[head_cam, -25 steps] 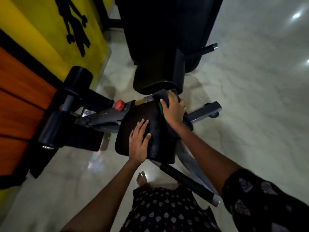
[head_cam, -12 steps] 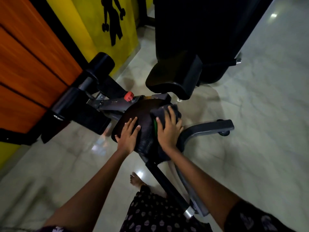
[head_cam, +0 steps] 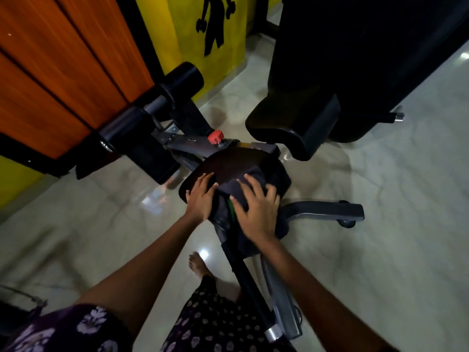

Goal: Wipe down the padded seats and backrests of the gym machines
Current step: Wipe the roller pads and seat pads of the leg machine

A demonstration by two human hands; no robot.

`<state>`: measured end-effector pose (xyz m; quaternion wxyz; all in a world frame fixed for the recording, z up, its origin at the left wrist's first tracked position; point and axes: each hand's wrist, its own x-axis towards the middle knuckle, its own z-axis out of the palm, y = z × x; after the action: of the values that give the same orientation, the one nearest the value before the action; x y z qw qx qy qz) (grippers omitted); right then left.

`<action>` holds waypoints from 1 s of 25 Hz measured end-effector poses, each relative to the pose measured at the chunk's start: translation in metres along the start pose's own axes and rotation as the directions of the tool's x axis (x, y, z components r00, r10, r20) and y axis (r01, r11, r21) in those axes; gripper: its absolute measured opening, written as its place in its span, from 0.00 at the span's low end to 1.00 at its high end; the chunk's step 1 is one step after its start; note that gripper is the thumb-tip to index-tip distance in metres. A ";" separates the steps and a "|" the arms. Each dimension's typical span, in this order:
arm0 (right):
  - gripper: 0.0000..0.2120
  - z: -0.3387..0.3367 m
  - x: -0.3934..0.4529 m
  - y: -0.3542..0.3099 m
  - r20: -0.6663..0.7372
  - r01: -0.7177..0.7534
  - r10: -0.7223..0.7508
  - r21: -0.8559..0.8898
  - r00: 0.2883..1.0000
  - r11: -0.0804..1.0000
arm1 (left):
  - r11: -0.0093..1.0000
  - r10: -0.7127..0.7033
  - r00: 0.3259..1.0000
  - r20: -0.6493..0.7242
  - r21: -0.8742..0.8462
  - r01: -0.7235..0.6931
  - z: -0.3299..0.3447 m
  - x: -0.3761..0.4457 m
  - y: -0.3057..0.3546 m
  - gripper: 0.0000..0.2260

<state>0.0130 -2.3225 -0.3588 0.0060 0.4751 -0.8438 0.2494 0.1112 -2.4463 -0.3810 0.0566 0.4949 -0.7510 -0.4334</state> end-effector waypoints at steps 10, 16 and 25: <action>0.21 -0.015 0.093 -0.010 0.409 0.215 -0.065 -0.331 0.910 0.919 | 0.949 -0.114 0.991 -0.071 -0.303 0.087 -0.003 0.006 -0.008 0.17; 0.24 -0.022 0.123 0.008 0.627 0.404 -0.151 -0.283 0.764 0.870 | 0.923 -0.362 0.922 -0.137 -0.188 0.335 -0.004 0.021 -0.021 0.22; 0.25 0.013 0.147 -0.017 0.751 0.498 -0.146 -0.266 0.643 0.825 | 0.824 -0.560 0.826 -0.072 -0.159 0.544 0.006 0.025 -0.021 0.25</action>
<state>-0.0507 -2.4528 -0.3271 -0.1597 0.6650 -0.7122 -0.1583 0.1101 -2.4658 -0.4083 0.0042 0.7104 -0.5408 -0.4504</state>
